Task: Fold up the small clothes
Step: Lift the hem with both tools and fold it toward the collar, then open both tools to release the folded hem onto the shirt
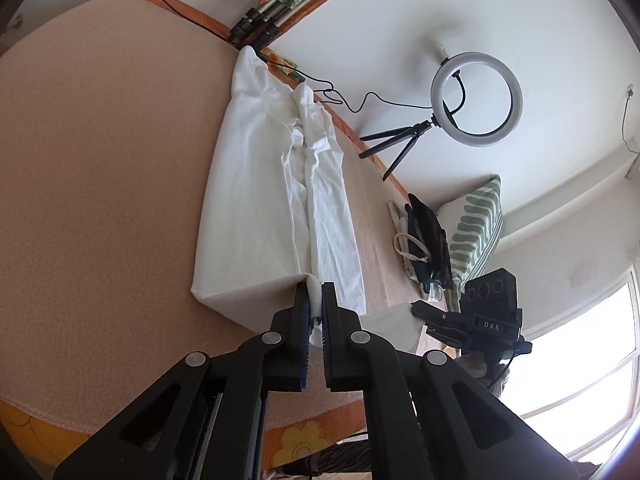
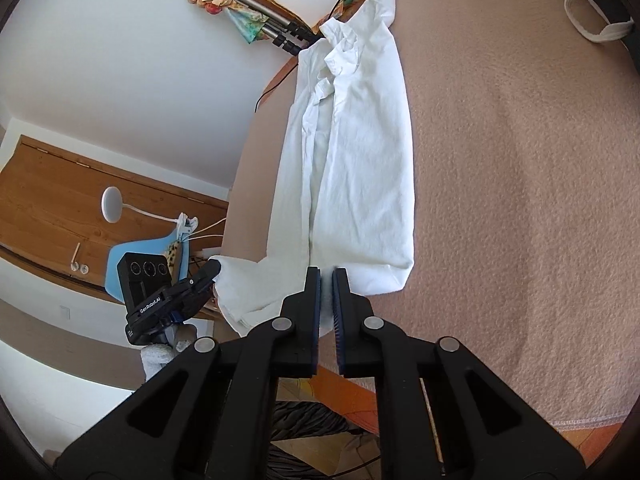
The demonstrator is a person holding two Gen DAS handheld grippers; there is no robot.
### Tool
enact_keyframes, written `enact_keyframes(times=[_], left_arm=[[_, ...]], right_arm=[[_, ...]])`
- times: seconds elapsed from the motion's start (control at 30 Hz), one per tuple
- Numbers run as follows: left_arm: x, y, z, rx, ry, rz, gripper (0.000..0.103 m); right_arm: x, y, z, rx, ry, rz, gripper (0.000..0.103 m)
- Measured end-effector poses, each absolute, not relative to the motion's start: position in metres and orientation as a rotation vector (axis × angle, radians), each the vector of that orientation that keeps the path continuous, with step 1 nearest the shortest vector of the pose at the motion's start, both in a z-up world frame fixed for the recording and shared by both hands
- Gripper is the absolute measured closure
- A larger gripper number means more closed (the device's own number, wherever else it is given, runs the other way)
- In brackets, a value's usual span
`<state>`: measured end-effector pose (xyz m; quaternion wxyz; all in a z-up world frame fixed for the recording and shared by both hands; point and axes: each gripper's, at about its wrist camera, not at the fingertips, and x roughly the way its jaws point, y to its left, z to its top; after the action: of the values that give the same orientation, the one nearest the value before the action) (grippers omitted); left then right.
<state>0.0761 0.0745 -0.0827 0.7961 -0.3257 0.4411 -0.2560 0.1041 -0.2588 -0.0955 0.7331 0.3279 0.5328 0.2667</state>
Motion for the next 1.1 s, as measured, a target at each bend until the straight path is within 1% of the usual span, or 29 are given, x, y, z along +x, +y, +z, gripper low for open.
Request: enact_keyframes(times=[0.1,0.37,0.57,0.77,0.83,0.9,0.93,0.97,1.0,1.03,1.1], left_arm=[[0.098,0.068,-0.078,-0.637,0.939,-0.530,0.099],[0.141,0.067,-0.099,-0.589,0.976,-0.479,0.099],[0.152,0.069,-0.111,-0.582,0.999,-0.446,0.099],[0.154,0.066,-0.115,-0.558,1.004,-0.421,0.099],[0.155,0.067,-0.112,-0.543,0.999,-0.387,0.097],[0.153,0.070,-0.106,-0.520,0.975,-0.359,0.091],[0.151,0.072,-0.102,-0.505,0.957,-0.343,0.089],[0.150,0.075,-0.098,-0.499,0.936,-0.339,0.085],[0.147,0.078,-0.094,-0.499,0.918,-0.339,0.080],[0.145,0.080,-0.091,-0.498,0.906,-0.341,0.079],[0.142,0.081,-0.090,-0.472,0.908,-0.359,0.079]], right_arm=[[0.127,-0.263,-0.098,0.750,1.167,0.571,0.096],[0.173,-0.266,-0.122,0.802,1.195,0.510,0.096],[0.193,-0.265,-0.137,0.796,1.218,0.466,0.096],[0.201,-0.269,-0.135,0.779,1.195,0.445,0.096],[0.202,-0.268,-0.129,0.748,1.180,0.445,0.096],[0.201,-0.267,-0.121,0.661,1.168,0.412,0.095],[0.200,-0.266,-0.118,0.623,1.171,0.409,0.090],[0.199,-0.265,-0.116,0.595,1.175,0.420,0.087],[0.197,-0.264,-0.114,0.572,1.167,0.427,0.080],[0.194,-0.263,-0.113,0.544,1.162,0.427,0.073],[0.190,-0.258,-0.113,0.485,1.162,0.432,0.071]])
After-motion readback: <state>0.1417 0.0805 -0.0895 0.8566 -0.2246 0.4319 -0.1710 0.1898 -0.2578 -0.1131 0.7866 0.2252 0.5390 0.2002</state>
